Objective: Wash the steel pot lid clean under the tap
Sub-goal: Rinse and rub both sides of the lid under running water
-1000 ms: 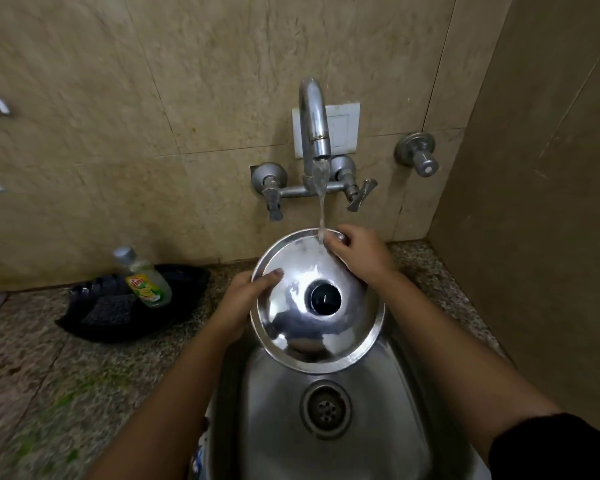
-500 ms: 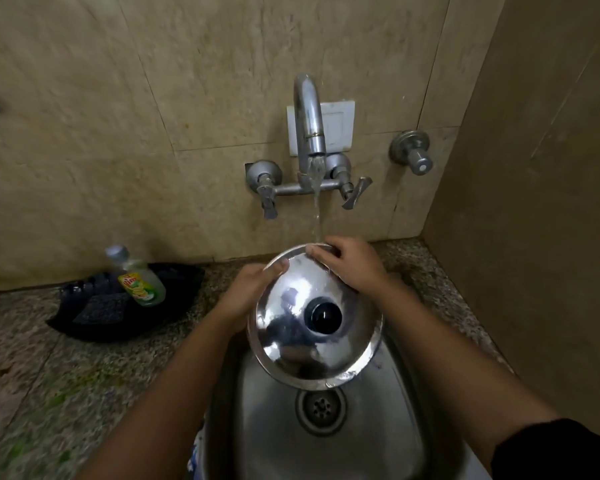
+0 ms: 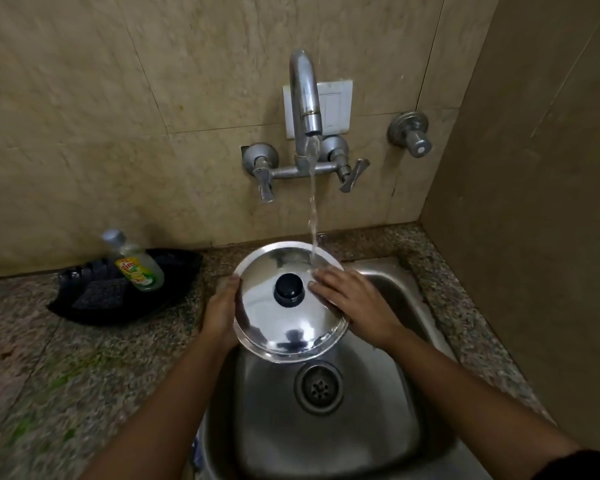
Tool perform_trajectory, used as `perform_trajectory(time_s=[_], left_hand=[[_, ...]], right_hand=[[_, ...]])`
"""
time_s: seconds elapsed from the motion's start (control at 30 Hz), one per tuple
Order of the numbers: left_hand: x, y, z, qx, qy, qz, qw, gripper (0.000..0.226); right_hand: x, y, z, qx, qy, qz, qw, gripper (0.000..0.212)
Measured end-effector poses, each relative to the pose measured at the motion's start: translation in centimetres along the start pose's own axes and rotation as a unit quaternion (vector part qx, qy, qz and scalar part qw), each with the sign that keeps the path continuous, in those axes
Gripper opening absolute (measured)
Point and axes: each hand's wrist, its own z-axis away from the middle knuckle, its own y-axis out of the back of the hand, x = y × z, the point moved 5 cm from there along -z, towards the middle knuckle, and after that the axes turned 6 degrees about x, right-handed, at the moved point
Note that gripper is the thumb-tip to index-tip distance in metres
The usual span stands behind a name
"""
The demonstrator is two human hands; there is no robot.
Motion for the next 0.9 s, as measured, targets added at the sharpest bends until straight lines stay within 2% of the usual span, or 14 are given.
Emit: perform_trajectory(time_s=[0.13, 0.23, 0.3, 0.37, 0.47, 0.53, 0.6, 0.7, 0.73, 0.8, 0.87, 0.9], left_hand=[[-1.5, 0.2, -0.7, -0.016, 0.118, -0.046, 0.992, 0.023], [-3.0, 1.1, -0.9, -0.012, 0.152, -0.1, 0.983, 0.033], [-3.8, 1.3, -0.4, -0.029, 0.163, -0.065, 0.984, 0.036], [-4.4, 1.0, 0.1, -0.08, 0.158, -0.001, 0.984, 0.041], [-4.9, -0.2, 0.8, -0.166, 0.166, 0.037, 0.971, 0.061], [-4.9, -0.8, 1.0, -0.198, 0.132, 0.025, 0.971, 0.058], [-5.4, -1.0, 1.0, -0.201, 0.091, -0.051, 0.974, 0.039], [-5.5, -1.4, 0.6, -0.171, 0.02, -0.118, 0.978, 0.032], [-5.4, -1.9, 0.7, -0.172, 0.002, -0.127, 0.977, 0.03], [-5.3, -2.9, 0.6, -0.177, -0.03, -0.158, 0.971, 0.03], [-5.1, -3.5, 0.3, -0.172, -0.054, -0.182, 0.967, 0.026], [-5.1, -3.6, 0.0, -0.167, -0.063, -0.188, 0.966, 0.025]], right_hand=[[-0.9, 1.8, -1.3, 0.047, 0.047, -0.105, 0.992, 0.036], [-0.4, 2.8, -2.7, -0.032, -0.028, -0.162, 0.986, 0.028], [0.3, 2.3, -3.5, -0.098, -0.101, -0.191, 0.971, 0.022], [1.1, 1.5, -3.9, -0.128, -0.183, -0.285, 0.932, 0.022], [2.7, -0.3, -3.5, -0.115, -0.272, -0.459, 0.838, 0.033], [3.7, -1.6, -3.3, -0.1, -0.312, -0.465, 0.823, 0.029], [4.5, -2.6, -3.1, -0.08, -0.336, -0.417, 0.841, 0.009], [4.1, -2.4, -4.0, -0.069, -0.321, -0.264, 0.907, 0.024], [3.2, -2.4, -4.7, -0.082, -0.278, -0.21, 0.934, 0.027], [0.4, -2.9, -6.5, -0.11, -0.129, -0.138, 0.976, 0.025], [-2.3, -4.1, -7.6, -0.14, 0.021, -0.099, 0.985, 0.027], [-2.6, -4.4, -7.8, -0.139, 0.052, -0.098, 0.984, 0.028]])
